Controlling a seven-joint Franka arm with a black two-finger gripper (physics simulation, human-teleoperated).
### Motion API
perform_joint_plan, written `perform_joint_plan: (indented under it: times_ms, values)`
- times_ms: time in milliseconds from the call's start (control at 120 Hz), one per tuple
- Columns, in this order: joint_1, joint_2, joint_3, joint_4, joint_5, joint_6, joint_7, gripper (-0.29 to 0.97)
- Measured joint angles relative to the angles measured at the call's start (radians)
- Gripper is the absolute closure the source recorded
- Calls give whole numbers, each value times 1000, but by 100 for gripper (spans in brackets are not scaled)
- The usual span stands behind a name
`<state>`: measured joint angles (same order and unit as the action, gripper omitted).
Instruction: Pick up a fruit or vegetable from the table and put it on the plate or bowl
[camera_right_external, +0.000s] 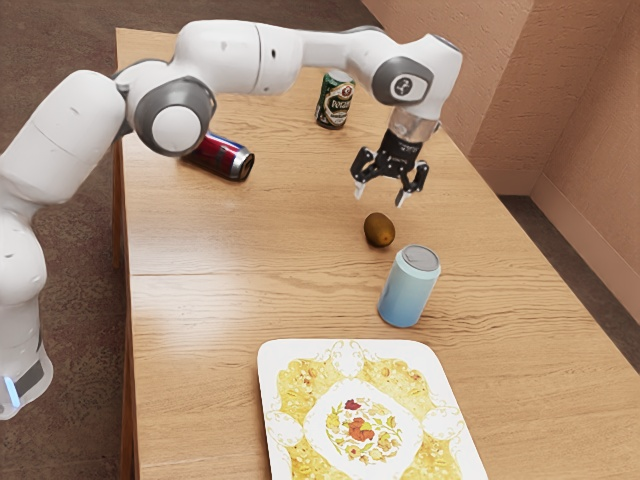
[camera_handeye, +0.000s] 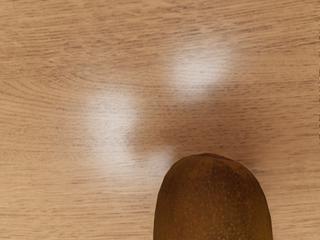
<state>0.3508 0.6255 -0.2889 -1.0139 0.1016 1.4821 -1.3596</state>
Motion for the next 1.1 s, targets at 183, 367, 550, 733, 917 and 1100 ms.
perform_joint_plan:
  times_ms: [183,367,550,733,917,1100]
  values:
    - [-5,12,-7,27,4,2,9,0]
    - [-5,29,-20,27,6,10,16,0]
    - [-5,34,-26,-2,6,38,23,0]
    - [-4,38,-28,-32,5,69,41,0]
    - [2,38,-31,-62,-8,99,54,0]
    - [4,37,-28,-93,-30,129,65,0]
